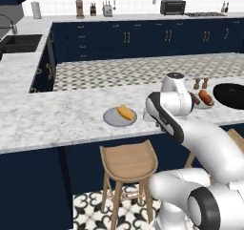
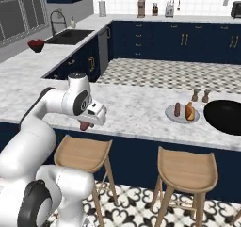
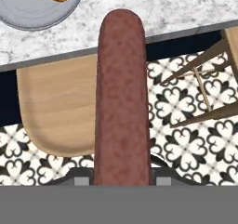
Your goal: Place one bun and one sausage from the bowl on each plate.
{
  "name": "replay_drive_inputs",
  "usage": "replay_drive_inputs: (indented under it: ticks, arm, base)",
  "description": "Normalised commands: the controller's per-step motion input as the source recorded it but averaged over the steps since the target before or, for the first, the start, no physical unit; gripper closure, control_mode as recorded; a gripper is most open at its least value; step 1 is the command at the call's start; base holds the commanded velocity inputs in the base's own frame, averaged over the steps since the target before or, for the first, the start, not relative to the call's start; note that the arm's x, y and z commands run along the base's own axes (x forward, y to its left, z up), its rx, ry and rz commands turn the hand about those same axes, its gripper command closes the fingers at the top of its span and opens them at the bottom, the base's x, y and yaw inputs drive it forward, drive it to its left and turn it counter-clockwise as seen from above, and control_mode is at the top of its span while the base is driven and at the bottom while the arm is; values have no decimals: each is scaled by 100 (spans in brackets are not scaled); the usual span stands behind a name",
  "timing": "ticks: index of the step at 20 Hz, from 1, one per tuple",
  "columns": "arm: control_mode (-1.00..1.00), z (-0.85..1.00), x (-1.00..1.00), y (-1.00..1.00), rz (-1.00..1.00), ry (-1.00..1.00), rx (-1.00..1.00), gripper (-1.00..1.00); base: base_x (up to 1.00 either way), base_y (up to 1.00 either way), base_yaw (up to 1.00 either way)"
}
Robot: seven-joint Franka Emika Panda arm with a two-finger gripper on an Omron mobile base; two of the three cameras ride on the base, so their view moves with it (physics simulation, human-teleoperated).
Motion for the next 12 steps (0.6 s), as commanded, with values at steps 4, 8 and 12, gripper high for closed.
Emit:
replay_drive_inputs:
  ticks: [4,8,12]
  arm:
    - [100,0,0,0,0,0,0,100]
    - [100,0,0,0,0,0,0,100]
    - [100,0,0,0,0,0,0,100]
  base:
    - [7,84,0]
    - [22,21,0]
    - [59,3,0]
